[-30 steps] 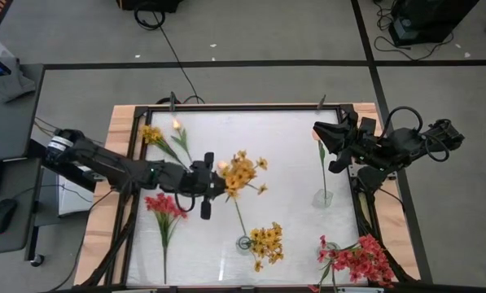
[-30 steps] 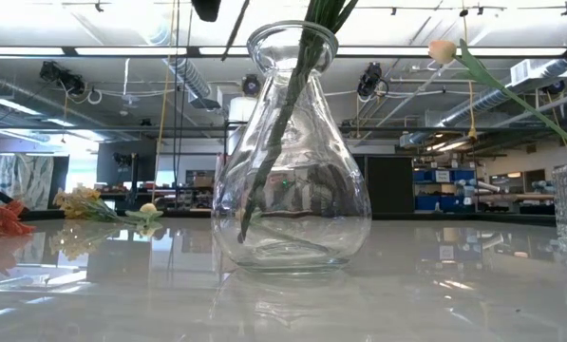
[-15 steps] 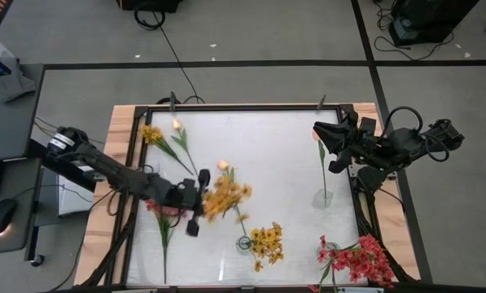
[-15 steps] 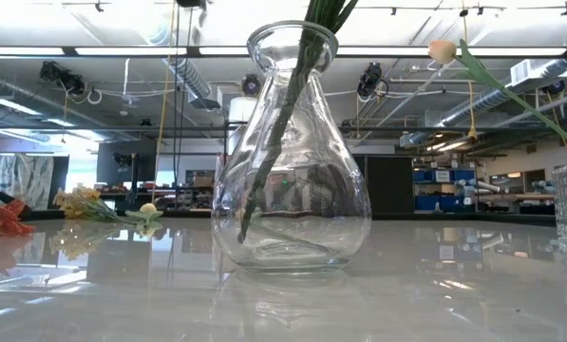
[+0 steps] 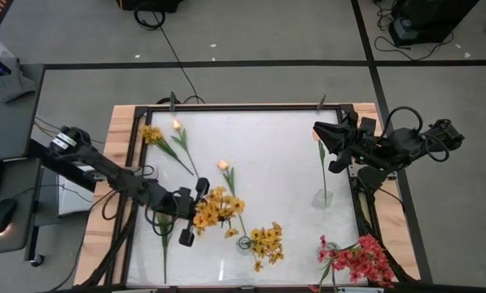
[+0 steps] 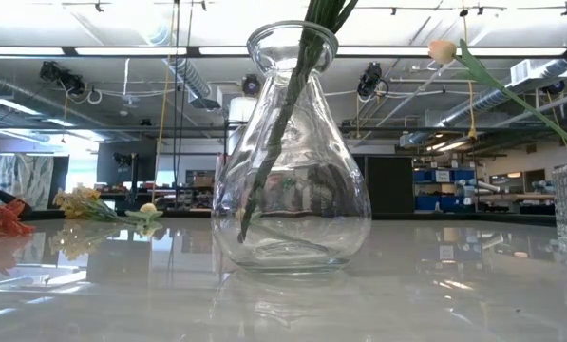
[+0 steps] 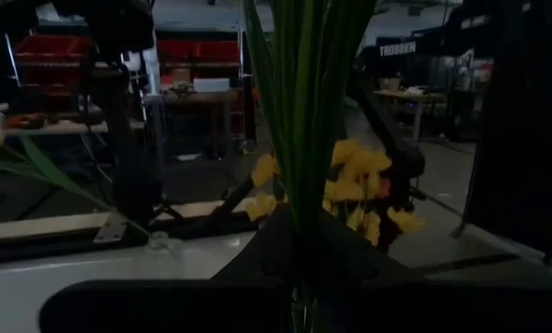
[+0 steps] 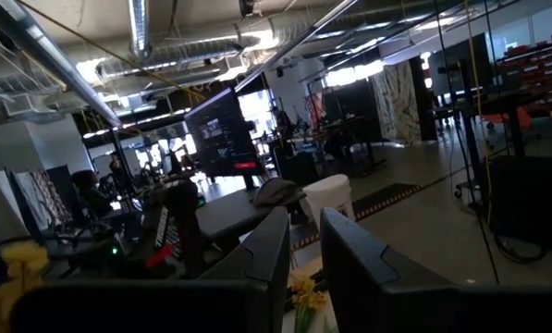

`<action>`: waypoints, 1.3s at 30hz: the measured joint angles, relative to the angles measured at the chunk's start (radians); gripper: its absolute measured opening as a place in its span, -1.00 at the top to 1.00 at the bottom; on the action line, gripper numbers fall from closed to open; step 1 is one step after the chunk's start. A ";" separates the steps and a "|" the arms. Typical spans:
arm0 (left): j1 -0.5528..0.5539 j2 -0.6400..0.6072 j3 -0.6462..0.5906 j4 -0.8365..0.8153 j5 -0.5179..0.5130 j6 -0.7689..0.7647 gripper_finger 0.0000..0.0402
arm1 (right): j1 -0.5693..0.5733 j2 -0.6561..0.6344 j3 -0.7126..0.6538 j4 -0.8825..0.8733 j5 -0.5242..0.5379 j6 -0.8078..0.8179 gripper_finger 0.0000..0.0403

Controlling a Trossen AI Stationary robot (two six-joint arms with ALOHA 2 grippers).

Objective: Sort flowers into vase by color
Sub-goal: Put the right yellow flowers into the bottom left transparent vase

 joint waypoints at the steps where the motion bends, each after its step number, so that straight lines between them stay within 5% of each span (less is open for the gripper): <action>1: 0.000 0.013 0.000 0.009 0.000 0.000 0.85 | 0.000 0.000 0.000 0.000 0.000 0.000 0.63; 14: 0.010 0.171 0.080 0.044 0.000 0.003 0.85 | 0.000 0.000 0.000 0.000 0.000 0.000 0.63; 39: 0.010 0.290 0.148 0.130 0.036 -0.019 0.85 | 0.000 0.000 0.000 0.001 0.000 0.000 0.63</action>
